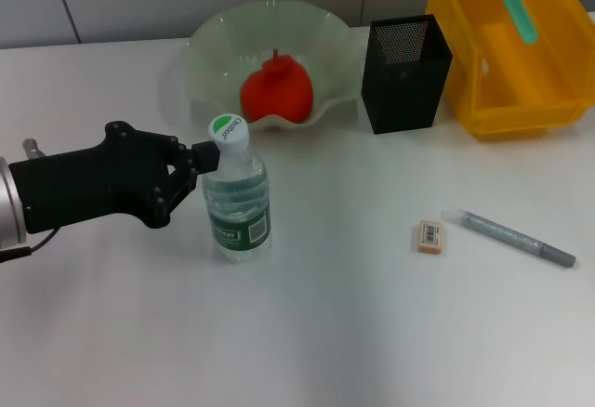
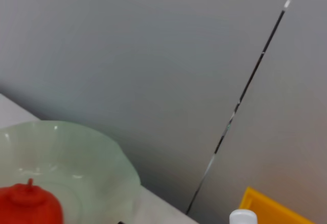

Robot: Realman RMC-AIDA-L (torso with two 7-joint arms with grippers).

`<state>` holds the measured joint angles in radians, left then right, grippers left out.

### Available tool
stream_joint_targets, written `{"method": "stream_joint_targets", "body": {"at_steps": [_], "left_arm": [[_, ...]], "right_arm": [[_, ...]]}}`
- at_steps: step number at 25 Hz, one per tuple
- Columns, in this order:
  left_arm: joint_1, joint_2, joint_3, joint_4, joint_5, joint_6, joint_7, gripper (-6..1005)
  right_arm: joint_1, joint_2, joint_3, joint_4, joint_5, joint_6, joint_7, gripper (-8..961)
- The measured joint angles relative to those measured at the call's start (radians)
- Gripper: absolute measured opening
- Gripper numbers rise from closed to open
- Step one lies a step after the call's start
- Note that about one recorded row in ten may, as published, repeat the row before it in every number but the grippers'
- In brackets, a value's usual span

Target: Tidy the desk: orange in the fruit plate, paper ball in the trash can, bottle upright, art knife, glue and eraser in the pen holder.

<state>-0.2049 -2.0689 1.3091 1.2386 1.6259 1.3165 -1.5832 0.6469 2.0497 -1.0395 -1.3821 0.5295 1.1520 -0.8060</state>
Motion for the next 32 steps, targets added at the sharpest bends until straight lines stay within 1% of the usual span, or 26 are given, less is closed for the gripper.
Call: {"method": "stream_joint_targets", "body": {"at_steps": [5,16,24,28,32], "left_arm": [[-0.006,0.001,-0.008,-0.010,0.000,-0.001,0.000,19],[-0.009,0.001,-0.008,-0.012,-0.002,-0.001,0.001,20],[-0.010,0.001,-0.022,-0.026,-0.002,-0.001,0.010,20],[-0.009,0.000,-0.023,-0.034,-0.002,-0.002,0.013,21],[-0.009,0.000,-0.030,-0.046,-0.002,0.000,0.014,21]], "right_arm": [[0.012,0.002,0.000,0.049,0.007,-0.066,-0.033,199],[0.039,-0.002,0.013,0.055,0.035,-0.099,-0.040,202],[0.089,-0.003,0.013,0.103,0.058,-0.159,-0.049,204],[0.107,-0.007,0.021,0.149,0.119,-0.204,-0.077,205],[0.131,-0.014,0.067,0.218,0.192,-0.217,-0.129,206]]}}
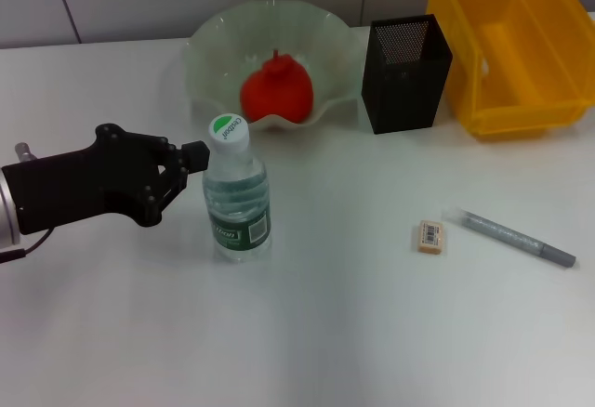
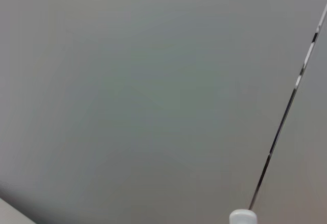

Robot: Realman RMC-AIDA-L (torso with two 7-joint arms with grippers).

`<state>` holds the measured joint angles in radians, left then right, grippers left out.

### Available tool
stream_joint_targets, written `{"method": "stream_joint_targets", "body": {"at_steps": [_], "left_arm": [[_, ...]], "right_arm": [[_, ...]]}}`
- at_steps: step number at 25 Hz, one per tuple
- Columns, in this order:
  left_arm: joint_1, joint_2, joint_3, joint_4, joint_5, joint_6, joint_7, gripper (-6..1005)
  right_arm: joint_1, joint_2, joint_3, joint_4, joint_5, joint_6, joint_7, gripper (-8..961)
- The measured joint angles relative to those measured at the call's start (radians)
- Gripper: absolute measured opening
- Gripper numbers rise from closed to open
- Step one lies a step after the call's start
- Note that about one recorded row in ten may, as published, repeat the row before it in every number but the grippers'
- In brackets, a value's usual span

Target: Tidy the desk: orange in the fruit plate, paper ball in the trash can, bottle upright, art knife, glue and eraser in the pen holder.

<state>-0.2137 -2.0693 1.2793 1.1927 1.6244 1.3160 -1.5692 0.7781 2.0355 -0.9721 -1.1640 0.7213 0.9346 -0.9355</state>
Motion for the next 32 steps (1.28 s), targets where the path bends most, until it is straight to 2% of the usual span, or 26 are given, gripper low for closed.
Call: {"method": "stream_joint_targets", "body": {"at_steps": [13,25,32], "left_arm": [[-0.012,0.002,-0.005,-0.013,-0.013,-0.002,0.008,22],[-0.024,0.002,-0.032,-0.058,-0.015,0.003,0.030,23],[-0.033,0.002,-0.032,-0.070,-0.015,-0.001,0.036,24]], "right_arm": [[0.015,-0.010,0.050,0.162,0.199,-0.014,-0.132,209],[0.038,-0.001,0.050,0.245,0.263,-0.021,-0.181,213],[0.026,0.002,0.050,0.302,0.287,-0.024,-0.216,214]]}}
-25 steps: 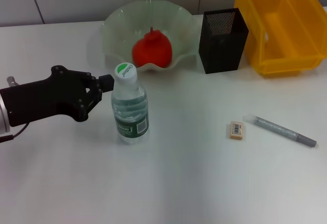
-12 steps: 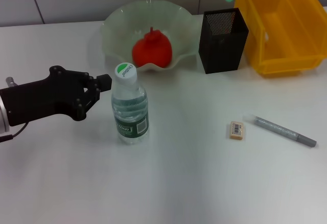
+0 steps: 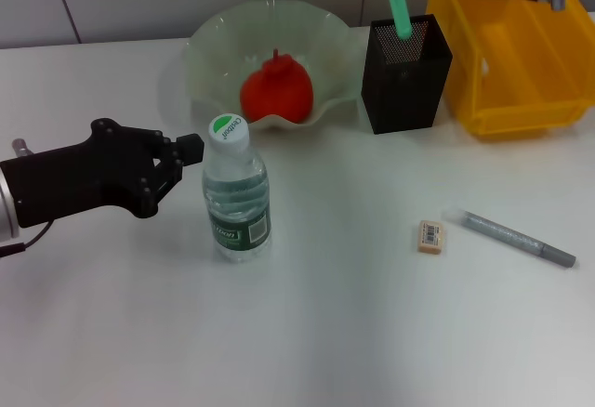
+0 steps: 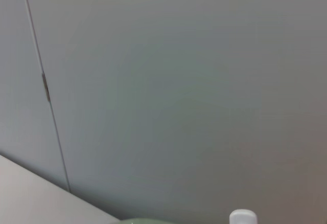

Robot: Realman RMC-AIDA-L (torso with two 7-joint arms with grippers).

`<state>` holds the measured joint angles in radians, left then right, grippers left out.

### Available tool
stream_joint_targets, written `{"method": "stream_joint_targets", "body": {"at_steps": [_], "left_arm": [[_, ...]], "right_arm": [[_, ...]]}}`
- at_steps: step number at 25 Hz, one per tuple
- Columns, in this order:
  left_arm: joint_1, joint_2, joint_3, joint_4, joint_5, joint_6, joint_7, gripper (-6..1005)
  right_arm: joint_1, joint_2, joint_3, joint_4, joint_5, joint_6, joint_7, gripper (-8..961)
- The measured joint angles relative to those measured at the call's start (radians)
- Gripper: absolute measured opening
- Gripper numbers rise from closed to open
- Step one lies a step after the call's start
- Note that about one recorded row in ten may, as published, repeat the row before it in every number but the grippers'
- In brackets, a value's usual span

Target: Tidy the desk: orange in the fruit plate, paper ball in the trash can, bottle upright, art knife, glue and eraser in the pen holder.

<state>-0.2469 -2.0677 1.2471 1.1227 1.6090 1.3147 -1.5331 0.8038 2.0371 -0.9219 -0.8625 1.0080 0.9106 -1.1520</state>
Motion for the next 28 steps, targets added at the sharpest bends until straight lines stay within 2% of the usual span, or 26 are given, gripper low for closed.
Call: {"method": "stream_joint_targets", "body": {"at_steps": [14,28], "left_arm": [[-0.008,0.000,0.000,-0.012,0.000,0.002,0.002,25],[-0.002,0.000,0.000,-0.015,0.000,0.008,0.004,26]], "right_arm": [[-0.040,0.002,0.000,0.014,0.003,0.001,-0.008,218],[-0.039,-0.004,0.036,0.030,0.006,0.007,-0.006,222]]}}
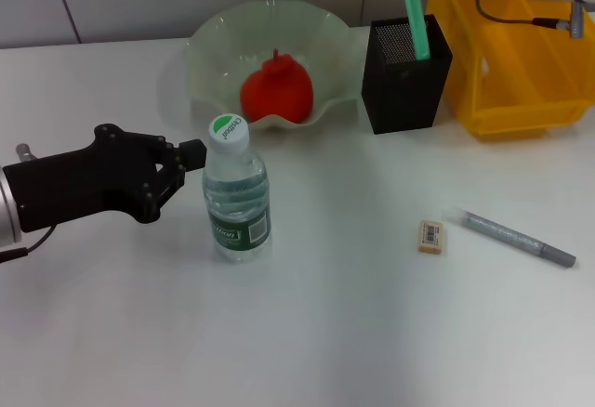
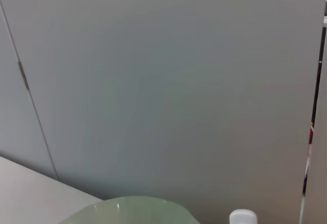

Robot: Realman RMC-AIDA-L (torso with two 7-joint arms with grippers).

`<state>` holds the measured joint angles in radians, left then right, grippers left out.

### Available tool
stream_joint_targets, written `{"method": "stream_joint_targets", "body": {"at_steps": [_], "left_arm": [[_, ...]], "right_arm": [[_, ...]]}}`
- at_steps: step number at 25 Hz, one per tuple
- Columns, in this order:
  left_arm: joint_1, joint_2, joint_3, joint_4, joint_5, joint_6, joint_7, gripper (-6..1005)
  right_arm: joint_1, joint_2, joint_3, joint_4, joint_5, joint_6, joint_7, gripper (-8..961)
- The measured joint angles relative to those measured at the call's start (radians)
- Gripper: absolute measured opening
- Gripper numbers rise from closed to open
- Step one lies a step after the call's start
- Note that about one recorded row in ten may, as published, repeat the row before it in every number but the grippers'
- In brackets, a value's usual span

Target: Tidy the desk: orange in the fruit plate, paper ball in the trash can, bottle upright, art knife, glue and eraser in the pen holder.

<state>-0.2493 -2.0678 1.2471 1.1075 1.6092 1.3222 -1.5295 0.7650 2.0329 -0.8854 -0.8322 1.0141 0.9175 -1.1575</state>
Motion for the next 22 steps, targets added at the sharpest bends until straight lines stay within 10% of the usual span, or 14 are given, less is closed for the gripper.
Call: {"method": "stream_joint_targets", "body": {"at_steps": [22], "left_arm": [[0.008,0.000,0.000,0.002,-0.009,0.004,0.002,28]], "right_arm": [[0.004,-0.018,0.000,0.018,-0.001,0.036,0.033,227]]}}
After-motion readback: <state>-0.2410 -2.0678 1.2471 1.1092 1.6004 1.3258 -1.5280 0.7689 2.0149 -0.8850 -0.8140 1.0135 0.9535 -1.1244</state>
